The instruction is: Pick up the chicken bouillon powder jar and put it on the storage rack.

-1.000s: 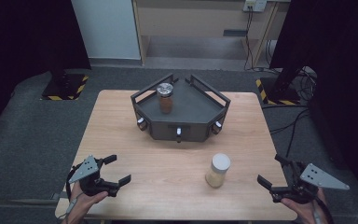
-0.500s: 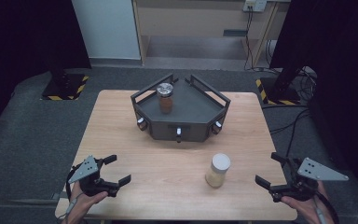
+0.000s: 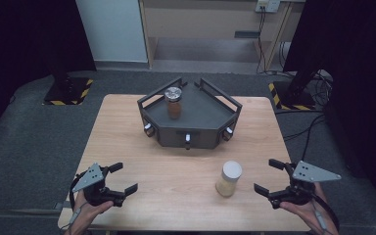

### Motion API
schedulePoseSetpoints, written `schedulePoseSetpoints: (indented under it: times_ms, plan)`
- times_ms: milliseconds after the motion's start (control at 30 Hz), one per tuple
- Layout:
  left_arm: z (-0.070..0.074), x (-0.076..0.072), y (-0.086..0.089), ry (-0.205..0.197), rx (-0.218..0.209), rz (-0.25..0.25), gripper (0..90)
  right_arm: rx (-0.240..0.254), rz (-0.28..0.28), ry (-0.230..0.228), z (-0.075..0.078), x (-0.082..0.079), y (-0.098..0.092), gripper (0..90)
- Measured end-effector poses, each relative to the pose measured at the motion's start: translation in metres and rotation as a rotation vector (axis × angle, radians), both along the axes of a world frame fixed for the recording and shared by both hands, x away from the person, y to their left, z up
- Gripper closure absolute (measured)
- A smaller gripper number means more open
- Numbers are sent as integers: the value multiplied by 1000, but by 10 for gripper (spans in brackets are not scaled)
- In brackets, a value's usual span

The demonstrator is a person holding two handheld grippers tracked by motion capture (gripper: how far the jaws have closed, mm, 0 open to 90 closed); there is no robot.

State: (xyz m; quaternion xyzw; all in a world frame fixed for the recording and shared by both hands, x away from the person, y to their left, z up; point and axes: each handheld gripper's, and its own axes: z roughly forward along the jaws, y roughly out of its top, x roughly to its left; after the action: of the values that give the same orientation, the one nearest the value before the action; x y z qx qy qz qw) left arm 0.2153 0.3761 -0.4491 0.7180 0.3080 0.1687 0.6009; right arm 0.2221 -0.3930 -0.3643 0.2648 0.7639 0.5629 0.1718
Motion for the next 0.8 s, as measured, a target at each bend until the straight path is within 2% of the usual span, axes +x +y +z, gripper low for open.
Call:
schedulePoseSetpoints:
  times_ms: [333,600,800]
  plan:
    - [0,0,0,1,3,-3,1,1,34,34,-20,22,20,21]
    - [2,0,-1,-2,17,-5,1,-24,67,44,-30,38,38,39]
    - [2,0,-3,-2,24,-10,1,-28,61,51,-39,46,46,52]
